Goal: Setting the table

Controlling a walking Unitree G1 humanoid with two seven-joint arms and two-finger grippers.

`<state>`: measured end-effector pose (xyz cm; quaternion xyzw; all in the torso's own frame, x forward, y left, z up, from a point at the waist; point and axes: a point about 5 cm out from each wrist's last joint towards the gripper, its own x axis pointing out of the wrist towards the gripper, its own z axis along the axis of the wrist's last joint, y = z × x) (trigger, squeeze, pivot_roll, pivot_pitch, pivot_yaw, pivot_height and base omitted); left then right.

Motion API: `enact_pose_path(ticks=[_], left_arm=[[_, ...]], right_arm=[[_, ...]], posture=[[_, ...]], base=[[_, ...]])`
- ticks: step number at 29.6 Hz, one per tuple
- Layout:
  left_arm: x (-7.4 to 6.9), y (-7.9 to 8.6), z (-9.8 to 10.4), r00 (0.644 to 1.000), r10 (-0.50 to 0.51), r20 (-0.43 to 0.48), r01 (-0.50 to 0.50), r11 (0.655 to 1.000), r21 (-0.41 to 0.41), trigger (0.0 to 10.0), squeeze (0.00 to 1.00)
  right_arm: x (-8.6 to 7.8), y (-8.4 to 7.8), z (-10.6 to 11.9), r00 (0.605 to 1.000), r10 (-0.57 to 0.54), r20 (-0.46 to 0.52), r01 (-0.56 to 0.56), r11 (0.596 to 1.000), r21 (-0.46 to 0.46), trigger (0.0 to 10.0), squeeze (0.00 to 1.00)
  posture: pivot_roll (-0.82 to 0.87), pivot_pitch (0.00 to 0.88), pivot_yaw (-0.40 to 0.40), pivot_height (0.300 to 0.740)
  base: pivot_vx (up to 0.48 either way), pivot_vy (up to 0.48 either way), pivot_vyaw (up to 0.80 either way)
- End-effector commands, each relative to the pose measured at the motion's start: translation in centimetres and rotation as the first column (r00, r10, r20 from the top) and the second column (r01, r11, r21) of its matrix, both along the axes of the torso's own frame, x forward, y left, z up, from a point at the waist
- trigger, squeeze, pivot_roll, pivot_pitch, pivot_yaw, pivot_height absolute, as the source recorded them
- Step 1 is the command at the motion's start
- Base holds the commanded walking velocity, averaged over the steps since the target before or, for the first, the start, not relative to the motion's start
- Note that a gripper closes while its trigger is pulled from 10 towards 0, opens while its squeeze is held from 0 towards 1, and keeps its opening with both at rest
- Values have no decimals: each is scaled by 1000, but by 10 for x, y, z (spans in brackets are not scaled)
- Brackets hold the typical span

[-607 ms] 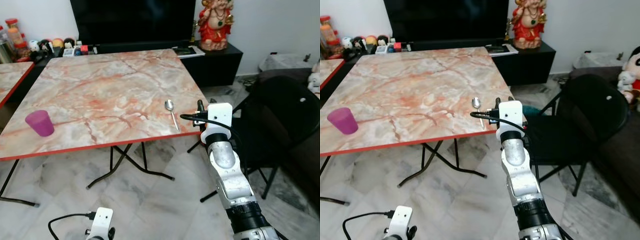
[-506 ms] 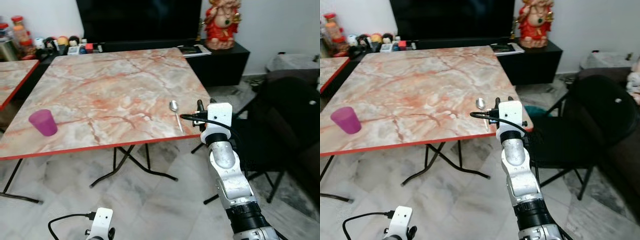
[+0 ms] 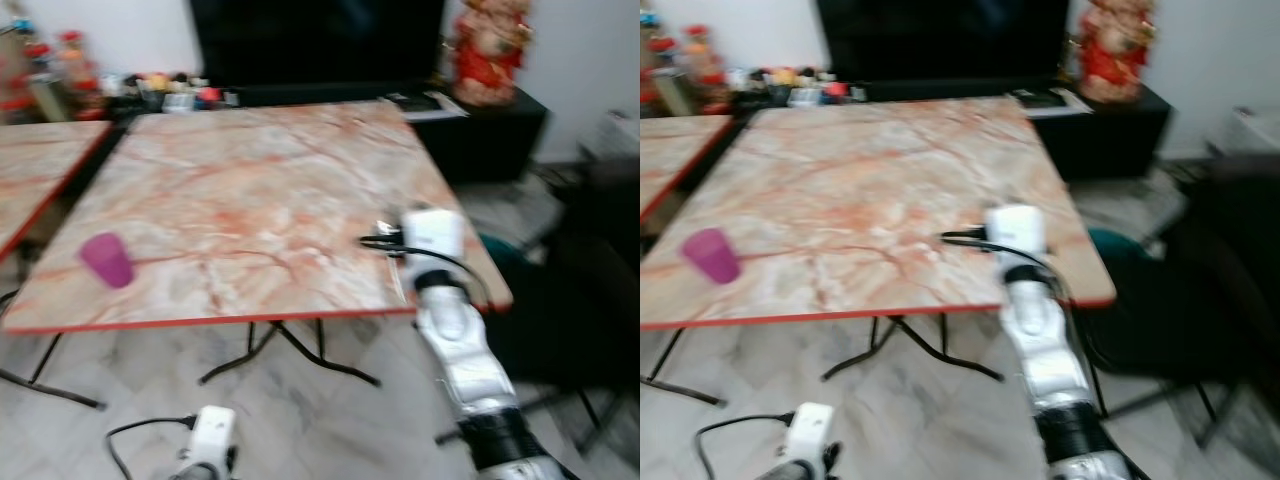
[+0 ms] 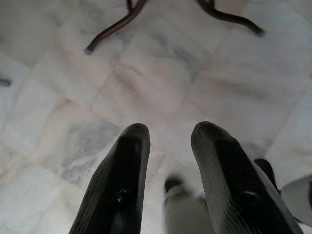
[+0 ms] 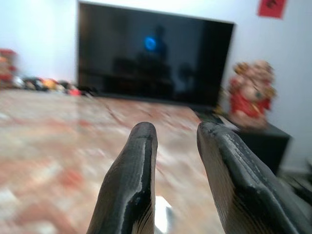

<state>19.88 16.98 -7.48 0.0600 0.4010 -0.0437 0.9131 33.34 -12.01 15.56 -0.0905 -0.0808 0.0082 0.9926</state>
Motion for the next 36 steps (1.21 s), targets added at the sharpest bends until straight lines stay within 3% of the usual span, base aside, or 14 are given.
enact_pose_path(ticks=[1, 11, 22, 23, 30, 36], left_arm=[[-6, 13, -2, 1000, 13, -22, -13, 999, 32, 10000, 0], [-6, 15, -2, 1000, 16, -20, -15, 999, 35, 10000, 0], [-5, 18, -1, 1000, 9, -11, -9, 1000, 30, 10000, 0], [-5, 18, -1, 1000, 9, -12, -9, 1000, 30, 10000, 0], [-6, 24, -1, 1000, 6, -18, -5, 999, 35, 10000, 0], [-6, 29, 1, 1000, 0, -22, 1, 999, 38, 10000, 0]], right_arm=[[0, 10, 4, 999, 30, 11, -30, 999, 12, 10000, 0], [0, 10, -2, 1000, 19, -11, -19, 1000, 12, 10000, 0], [-6, -11, -31, 985, -114, -130, 116, 993, 5, 10000, 0], [-6, -13, -32, 983, -125, -135, 127, 992, 6, 10000, 1000], [-8, -22, -49, 955, -203, -214, 209, 978, 8, 10000, 1000], [-6, -21, -52, 940, -223, -259, 235, 972, 17, 10000, 1000]], posture=[[-73, 0, 6, 736], [-70, 0, 13, 736], [-66, 1, 29, 736], [-65, 1, 31, 736], [-59, 0, 43, 736], [-54, 0, 63, 736]], base=[[337, 0, 0], [339, 0, 0], [205, 0, 0], [0, 0, 0], [0, 0, 0], [0, 0, 0]])
